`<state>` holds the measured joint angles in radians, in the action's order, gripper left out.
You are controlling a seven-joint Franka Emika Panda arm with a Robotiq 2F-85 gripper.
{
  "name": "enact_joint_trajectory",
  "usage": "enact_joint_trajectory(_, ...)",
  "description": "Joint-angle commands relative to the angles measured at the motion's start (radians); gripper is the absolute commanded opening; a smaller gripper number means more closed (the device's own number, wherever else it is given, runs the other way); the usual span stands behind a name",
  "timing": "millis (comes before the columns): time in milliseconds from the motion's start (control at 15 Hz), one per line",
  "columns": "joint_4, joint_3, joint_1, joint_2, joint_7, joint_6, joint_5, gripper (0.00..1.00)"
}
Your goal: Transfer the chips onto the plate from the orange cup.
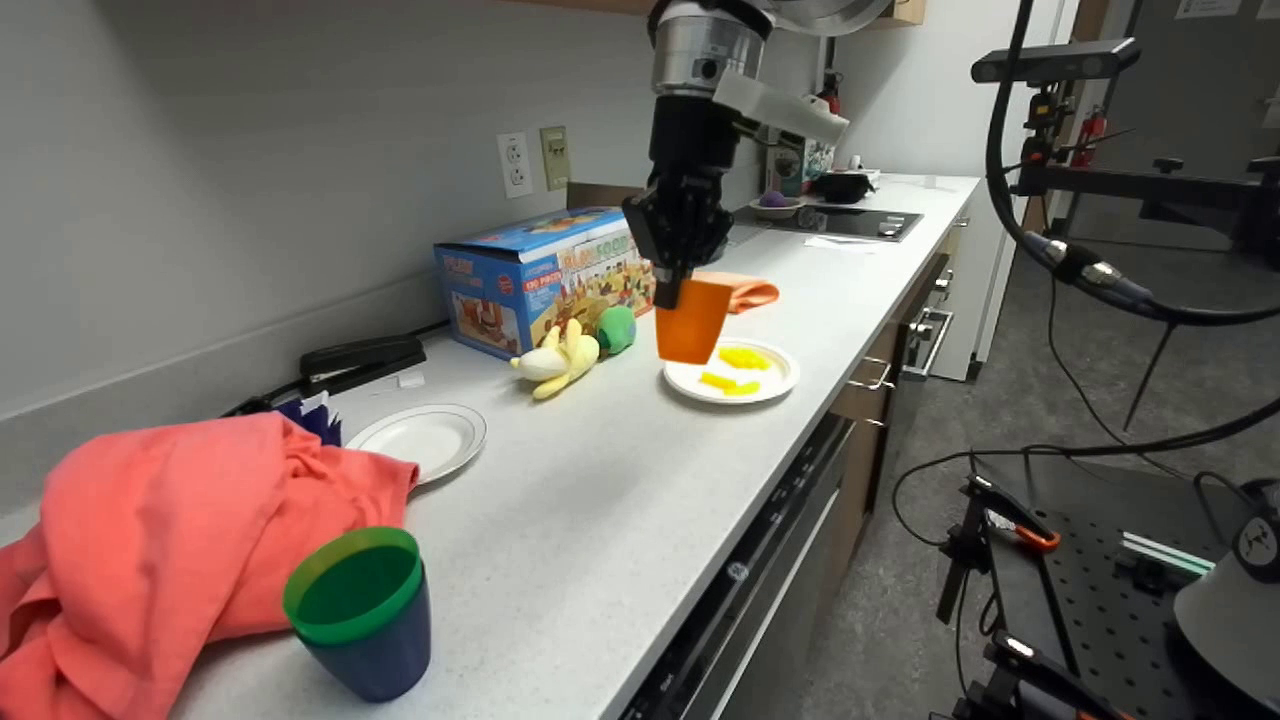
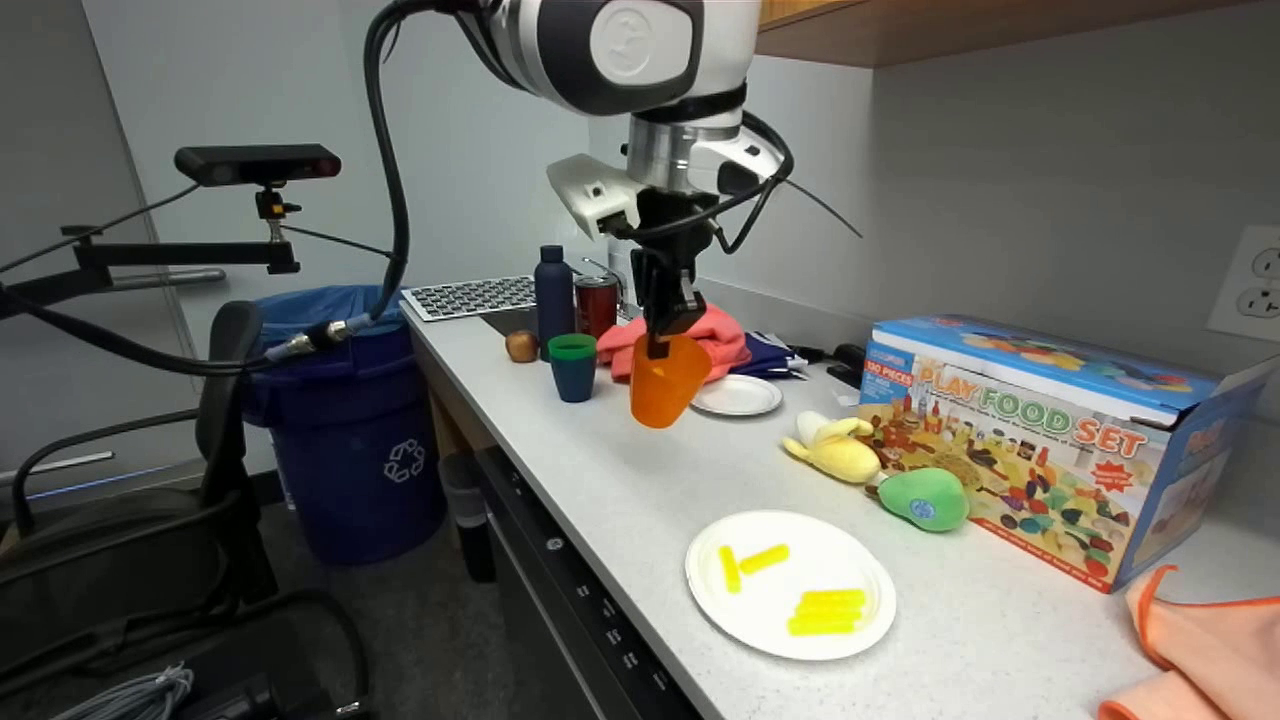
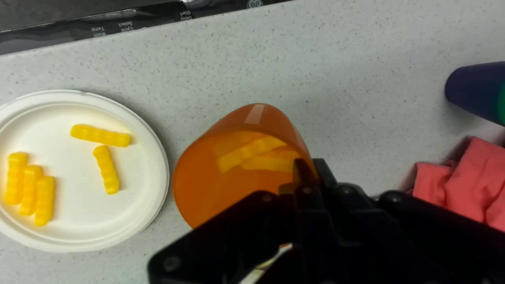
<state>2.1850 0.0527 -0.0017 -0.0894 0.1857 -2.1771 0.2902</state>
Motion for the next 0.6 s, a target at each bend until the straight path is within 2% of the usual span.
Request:
enact_joint_trajectory(0, -0.068, 0.039, -0.039, 0.031, -0.093, 0.09, 0.1, 0.01)
enact_joint_trajectory(200, -0.101, 0.078, -0.075, 0.044, -0.139, 0.182, 0.137, 0.01)
enact_joint_trajectory(533, -0.165, 0.145, -0.141, 0.113, -0.311, 0.364, 0.336, 0.01)
